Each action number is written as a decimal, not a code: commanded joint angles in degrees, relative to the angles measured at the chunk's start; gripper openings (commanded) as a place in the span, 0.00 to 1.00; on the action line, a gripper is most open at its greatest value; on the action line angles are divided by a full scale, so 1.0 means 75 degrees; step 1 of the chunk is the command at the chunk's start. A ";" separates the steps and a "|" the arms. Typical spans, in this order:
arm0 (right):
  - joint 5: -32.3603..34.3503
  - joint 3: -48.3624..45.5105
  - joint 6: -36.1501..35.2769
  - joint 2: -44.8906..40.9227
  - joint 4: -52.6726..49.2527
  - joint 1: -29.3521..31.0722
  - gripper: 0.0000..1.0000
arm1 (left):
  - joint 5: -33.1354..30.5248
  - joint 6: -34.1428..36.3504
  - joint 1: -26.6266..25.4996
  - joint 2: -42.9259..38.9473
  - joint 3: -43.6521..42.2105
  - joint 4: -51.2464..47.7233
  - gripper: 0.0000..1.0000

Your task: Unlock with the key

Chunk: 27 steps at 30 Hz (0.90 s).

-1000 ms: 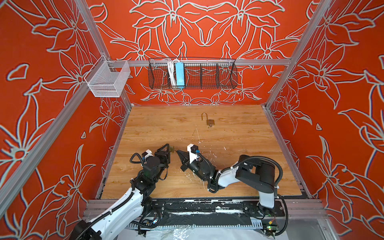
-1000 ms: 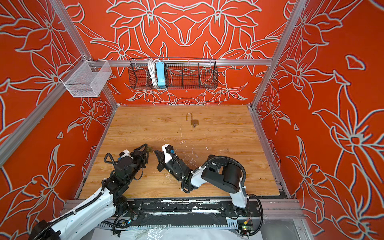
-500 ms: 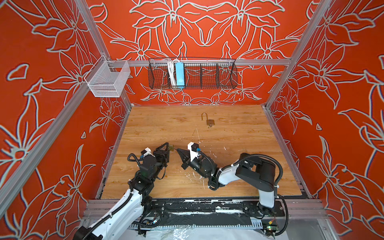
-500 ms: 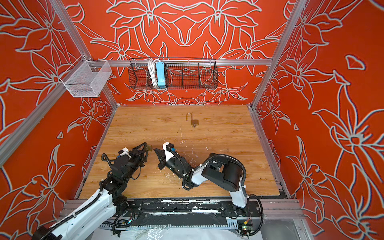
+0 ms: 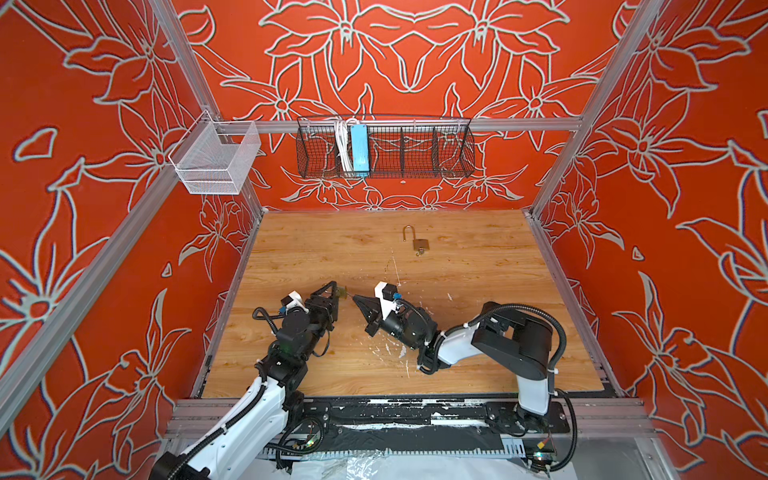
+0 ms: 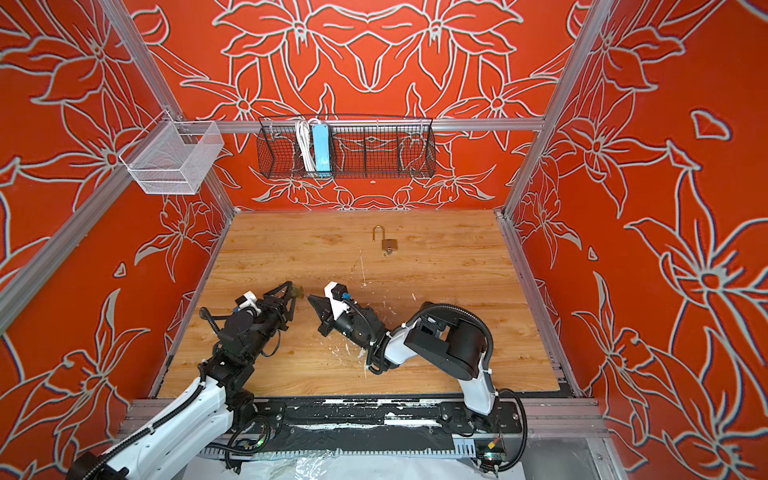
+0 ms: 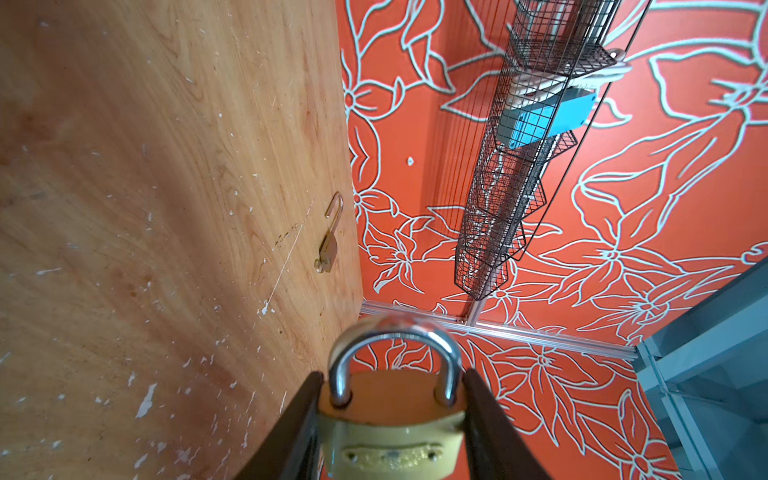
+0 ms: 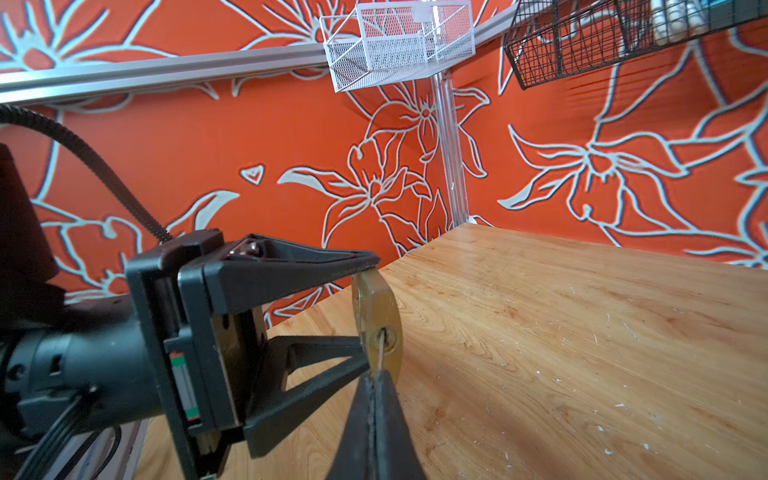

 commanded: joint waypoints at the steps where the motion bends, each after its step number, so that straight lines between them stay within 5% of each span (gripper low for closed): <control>1: -0.0729 -0.0250 -0.0328 -0.0326 -0.0256 0.0109 0.00 | 0.1260 0.0231 -0.0083 -0.0069 0.0084 0.1134 0.00; 16: -0.0306 -0.1119 0.0095 -0.1368 -0.0268 -0.0411 0.00 | 0.2312 0.1256 0.0000 0.1051 0.0495 0.2125 0.00; 27: 0.0572 -0.0622 0.0743 -0.0873 -0.0268 -0.0148 0.00 | 0.1952 0.1457 0.0006 0.1042 0.0380 0.1996 0.00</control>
